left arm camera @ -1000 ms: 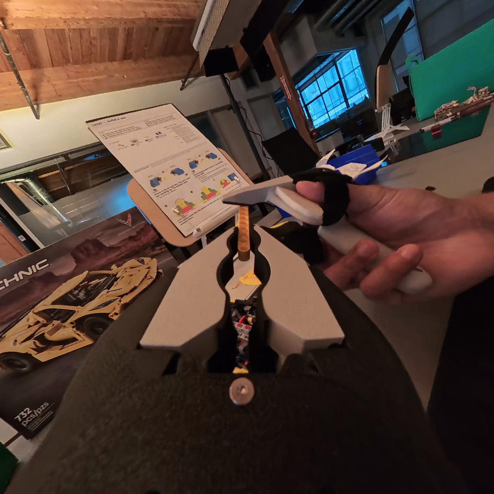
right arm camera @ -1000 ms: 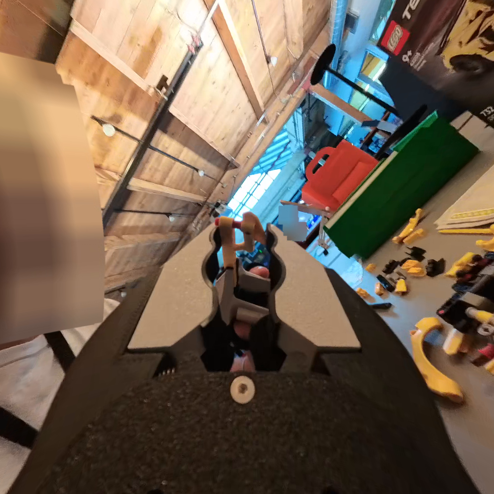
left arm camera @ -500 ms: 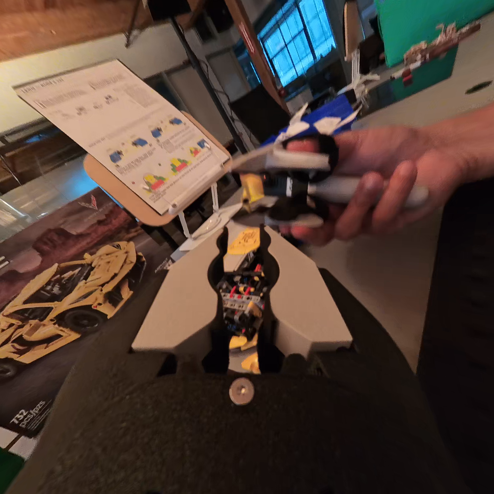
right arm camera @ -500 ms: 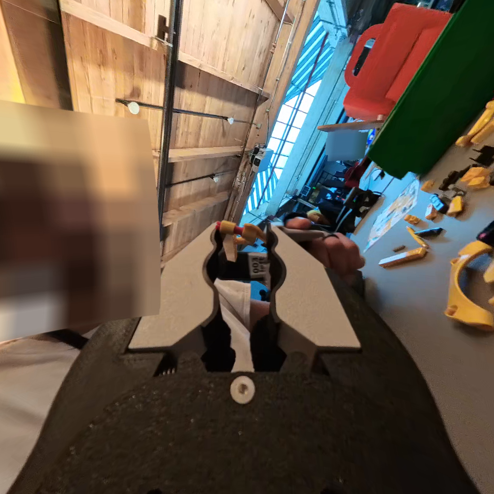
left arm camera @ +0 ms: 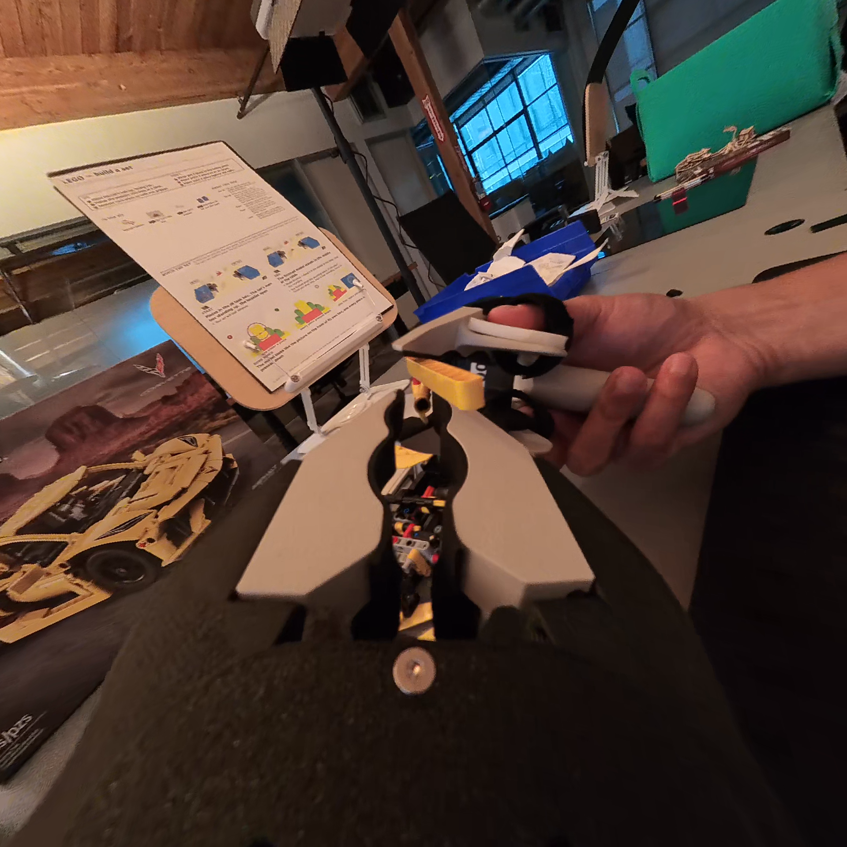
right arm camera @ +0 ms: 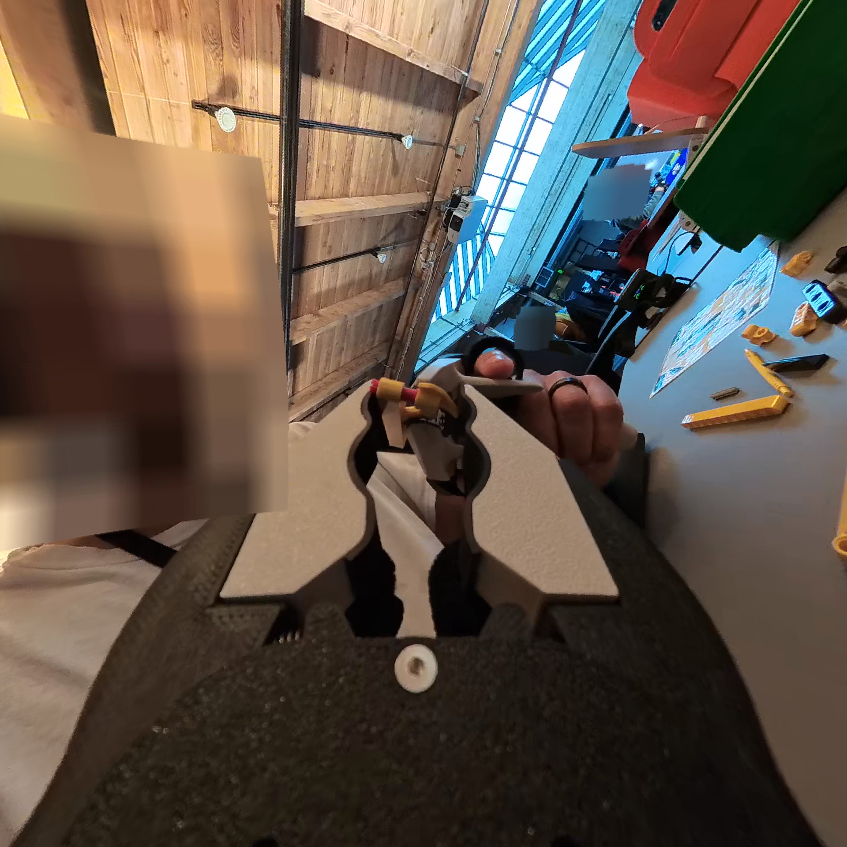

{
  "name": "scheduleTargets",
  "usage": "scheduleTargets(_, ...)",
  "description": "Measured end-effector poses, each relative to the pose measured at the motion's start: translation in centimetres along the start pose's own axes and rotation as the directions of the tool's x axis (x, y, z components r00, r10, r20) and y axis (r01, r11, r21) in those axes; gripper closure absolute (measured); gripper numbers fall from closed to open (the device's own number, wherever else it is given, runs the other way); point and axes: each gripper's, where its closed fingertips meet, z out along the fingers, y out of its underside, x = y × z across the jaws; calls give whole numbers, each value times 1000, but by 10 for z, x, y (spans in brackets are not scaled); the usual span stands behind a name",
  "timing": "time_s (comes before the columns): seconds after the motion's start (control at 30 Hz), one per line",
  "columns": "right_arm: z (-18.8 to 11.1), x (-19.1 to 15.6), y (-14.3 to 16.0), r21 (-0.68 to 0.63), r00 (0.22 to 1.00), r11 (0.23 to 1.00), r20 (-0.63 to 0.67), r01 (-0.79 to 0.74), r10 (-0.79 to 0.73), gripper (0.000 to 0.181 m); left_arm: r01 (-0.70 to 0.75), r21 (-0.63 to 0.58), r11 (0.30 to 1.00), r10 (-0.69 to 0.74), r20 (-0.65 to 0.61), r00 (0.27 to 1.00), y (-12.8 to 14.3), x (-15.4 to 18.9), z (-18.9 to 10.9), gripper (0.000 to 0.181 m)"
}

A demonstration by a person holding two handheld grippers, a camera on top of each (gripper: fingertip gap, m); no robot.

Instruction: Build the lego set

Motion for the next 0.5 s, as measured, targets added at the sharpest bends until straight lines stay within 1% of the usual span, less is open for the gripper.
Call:
scheduleTargets(0.03, 0, 0, 1, -3, 1000, 1000, 2, -7, 7, 150, 3, 0, 1000, -3, -14, 1000, 0, 2, 0, 174)
scheduleTargets(0.13, 0, 0, 2, -10, 1000, 1000, 4, -8, 8, 150, 6, -1, 1000, -6, -20, 1000, 0, 3, 0, 174)
scheduleTargets(0.17, -1, 2, 1, -7, 1000, 1000, -8, 1, -1, 150, 30, -11, 999, -30, -24, 999, 2, 3, 0, 174)
scheduleTargets(0.3, -2, -1, -1, 19, 1000, 1000, 18, 12, -12, 150, 215, -18, 976, -216, -29, 976, 0, 2, 3, 175)
scheduleTargets(0.43, -1, -3, -3, 41, 999, 998, 19, 44, -44, 150, 384, 0, 924, -384, 1, 924, -2, -1, 4, 175)
scheduleTargets(0.5, -2, 1, -5, 52, 999, 998, -2, 46, -46, 150, 468, 6, 883, -468, 11, 883, 1, -3, 5, 174)
